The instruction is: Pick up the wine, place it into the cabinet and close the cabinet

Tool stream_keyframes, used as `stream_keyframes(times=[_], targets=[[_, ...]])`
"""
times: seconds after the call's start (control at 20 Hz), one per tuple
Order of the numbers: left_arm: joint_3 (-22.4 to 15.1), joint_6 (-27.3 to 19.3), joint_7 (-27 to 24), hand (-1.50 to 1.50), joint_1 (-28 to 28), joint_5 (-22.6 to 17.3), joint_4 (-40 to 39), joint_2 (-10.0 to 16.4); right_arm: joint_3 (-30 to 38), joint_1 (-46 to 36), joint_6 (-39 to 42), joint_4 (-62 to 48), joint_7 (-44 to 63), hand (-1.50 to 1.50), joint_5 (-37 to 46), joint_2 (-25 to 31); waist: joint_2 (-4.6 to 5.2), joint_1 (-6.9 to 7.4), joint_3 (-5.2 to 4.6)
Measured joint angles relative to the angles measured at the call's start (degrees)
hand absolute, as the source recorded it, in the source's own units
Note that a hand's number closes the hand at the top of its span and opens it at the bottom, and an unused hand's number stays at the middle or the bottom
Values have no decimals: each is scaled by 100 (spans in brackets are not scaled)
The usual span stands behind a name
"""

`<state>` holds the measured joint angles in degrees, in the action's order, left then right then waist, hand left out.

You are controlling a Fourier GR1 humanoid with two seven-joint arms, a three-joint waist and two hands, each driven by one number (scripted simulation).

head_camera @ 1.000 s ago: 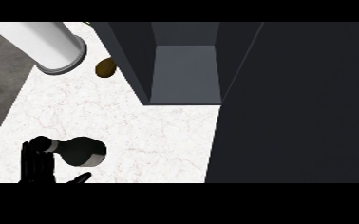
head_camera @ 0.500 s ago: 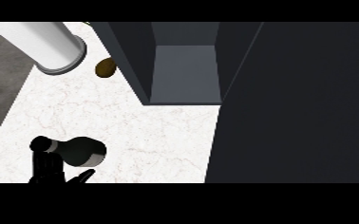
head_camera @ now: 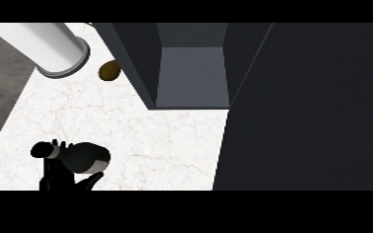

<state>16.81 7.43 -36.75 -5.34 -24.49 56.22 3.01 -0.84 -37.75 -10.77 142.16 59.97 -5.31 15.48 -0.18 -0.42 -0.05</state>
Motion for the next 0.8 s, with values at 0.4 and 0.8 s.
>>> stream_keyframes(times=[0.4,0.8], targets=[[102,441,-362,150,436,-128,-678,93,95,90,-10,37,1,-150,-22,67,-1,-9,1],[-229,77,-1069,150,782,667,-872,314,149,183,35,3,-78,-150,-80,73,-2,-34,4]])
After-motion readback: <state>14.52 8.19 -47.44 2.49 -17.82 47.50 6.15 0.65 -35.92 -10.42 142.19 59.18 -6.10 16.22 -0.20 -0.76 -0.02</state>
